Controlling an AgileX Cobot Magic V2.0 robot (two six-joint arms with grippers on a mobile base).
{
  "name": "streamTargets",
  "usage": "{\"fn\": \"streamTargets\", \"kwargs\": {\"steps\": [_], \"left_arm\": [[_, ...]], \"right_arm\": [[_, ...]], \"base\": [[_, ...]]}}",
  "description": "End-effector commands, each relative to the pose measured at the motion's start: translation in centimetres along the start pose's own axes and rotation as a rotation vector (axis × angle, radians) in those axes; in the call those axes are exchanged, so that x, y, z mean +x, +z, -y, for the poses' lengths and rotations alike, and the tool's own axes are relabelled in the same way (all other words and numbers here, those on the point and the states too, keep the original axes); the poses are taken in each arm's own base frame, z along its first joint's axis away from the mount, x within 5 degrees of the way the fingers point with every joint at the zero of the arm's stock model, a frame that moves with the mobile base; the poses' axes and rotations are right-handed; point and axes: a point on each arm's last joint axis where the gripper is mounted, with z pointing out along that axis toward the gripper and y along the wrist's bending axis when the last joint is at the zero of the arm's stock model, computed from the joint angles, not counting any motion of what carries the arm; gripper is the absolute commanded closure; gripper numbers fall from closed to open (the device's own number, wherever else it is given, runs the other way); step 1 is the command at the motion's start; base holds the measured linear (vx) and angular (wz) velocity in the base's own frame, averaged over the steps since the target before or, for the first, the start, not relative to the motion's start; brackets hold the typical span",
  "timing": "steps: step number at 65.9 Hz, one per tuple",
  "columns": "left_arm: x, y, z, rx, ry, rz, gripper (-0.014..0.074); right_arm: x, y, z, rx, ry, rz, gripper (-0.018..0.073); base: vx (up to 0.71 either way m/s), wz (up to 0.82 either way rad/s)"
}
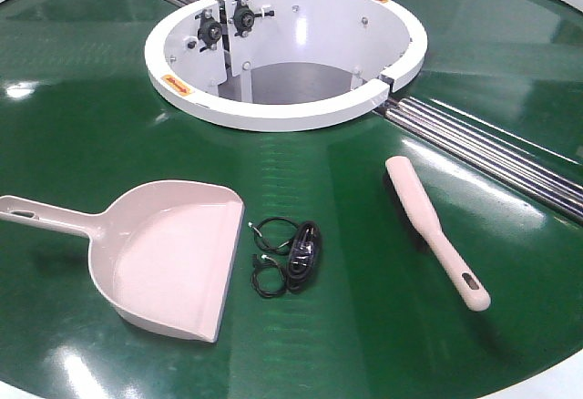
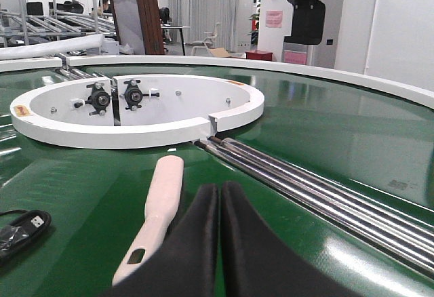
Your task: Clean and inspect green conveyor with broom and dustpan
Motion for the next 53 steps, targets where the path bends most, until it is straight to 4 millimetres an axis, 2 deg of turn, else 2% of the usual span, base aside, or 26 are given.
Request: {"fn": "streamTargets", "kwargs": {"steps": [1, 11, 26, 34, 41, 53], "left_arm": [[-1.4, 0.6, 0.0, 0.001, -0.008, 0.045, 0.0561], [-1.0, 2.1, 0.0, -0.001, -0.006, -0.050, 0.0435], [-0.5, 3.1, 0.0, -0.002, -0.006, -0.127, 0.0108], [-0.6, 3.2, 0.0, -0.003, -0.004, -0.108, 0.0001], [-0.7, 3.2, 0.0, -0.002, -0.006, -0.100, -0.0018], [-0.7, 3.2, 0.3, 0.022, -0.050, -0.101, 0.0021]], "right_arm": [[-0.6, -0.1, 0.0, 0.005, -0.010, 0.078, 0.0568], [-0.6, -0.1, 0.0, 0.005, -0.010, 0.078, 0.0568], [-0.6, -0.1, 0.0, 0.005, -0.010, 0.078, 0.0568], [-0.6, -0.1, 0.0, 0.005, -0.010, 0.078, 0.0568], [-0.6, -0.1, 0.0, 0.005, -0.010, 0.078, 0.0568], [-0.6, -0.1, 0.0, 0.005, -0.010, 0.078, 0.0568]], "base": [[0.00, 0.00], [0.00, 0.00], [0.00, 0.00], [0.00, 0.00], [0.00, 0.00], [0.00, 0.00]]}}
